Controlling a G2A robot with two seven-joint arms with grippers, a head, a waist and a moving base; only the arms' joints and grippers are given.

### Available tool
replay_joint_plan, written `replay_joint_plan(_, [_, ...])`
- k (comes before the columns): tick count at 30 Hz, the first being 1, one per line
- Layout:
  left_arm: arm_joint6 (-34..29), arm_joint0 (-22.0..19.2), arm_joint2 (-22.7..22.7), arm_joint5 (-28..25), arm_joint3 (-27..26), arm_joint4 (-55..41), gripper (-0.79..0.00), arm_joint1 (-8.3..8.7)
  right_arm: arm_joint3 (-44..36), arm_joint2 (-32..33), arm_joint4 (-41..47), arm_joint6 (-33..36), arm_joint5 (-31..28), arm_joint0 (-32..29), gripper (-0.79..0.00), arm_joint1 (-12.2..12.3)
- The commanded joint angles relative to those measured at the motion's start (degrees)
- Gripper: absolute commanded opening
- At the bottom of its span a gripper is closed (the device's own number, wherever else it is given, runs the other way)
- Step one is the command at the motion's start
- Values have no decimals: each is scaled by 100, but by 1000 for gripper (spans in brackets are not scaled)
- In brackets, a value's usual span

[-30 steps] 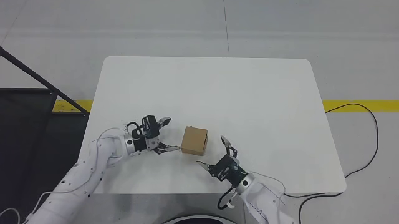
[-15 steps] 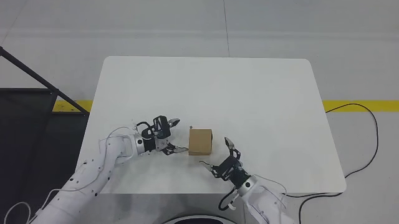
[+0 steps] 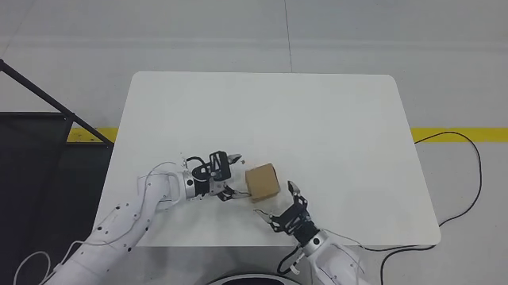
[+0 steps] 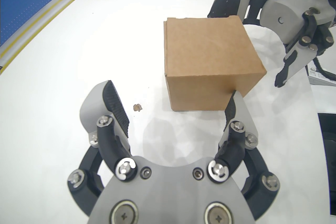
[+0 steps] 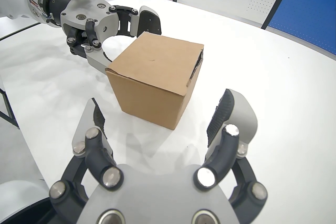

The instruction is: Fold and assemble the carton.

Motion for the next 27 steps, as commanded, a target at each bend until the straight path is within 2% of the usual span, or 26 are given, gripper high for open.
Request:
replay_joint_plan(1, [-60,-25,43,6,-5,-22,0,-19,21,-22,-2,14,7,20,0,-5])
replay_joint_plan(10, [-89,-72,100,46,22,-58,0,-66,185,-170,123,-67,144,160,0,-59])
replay_joint_plan(20, [1120,318,-630,-81,229,-221,0,108,371,-325,278,-185,259,364,0,-130])
replay_joint_plan(22, [1204,423,-750,75,245,-163,0,134,392,-368,307,-158,333,402,0,-150])
replay_joint_plan(27, [1312,534,-850,20,218,-136,0,162,478,-496,363,-142,605,476,0,-210])
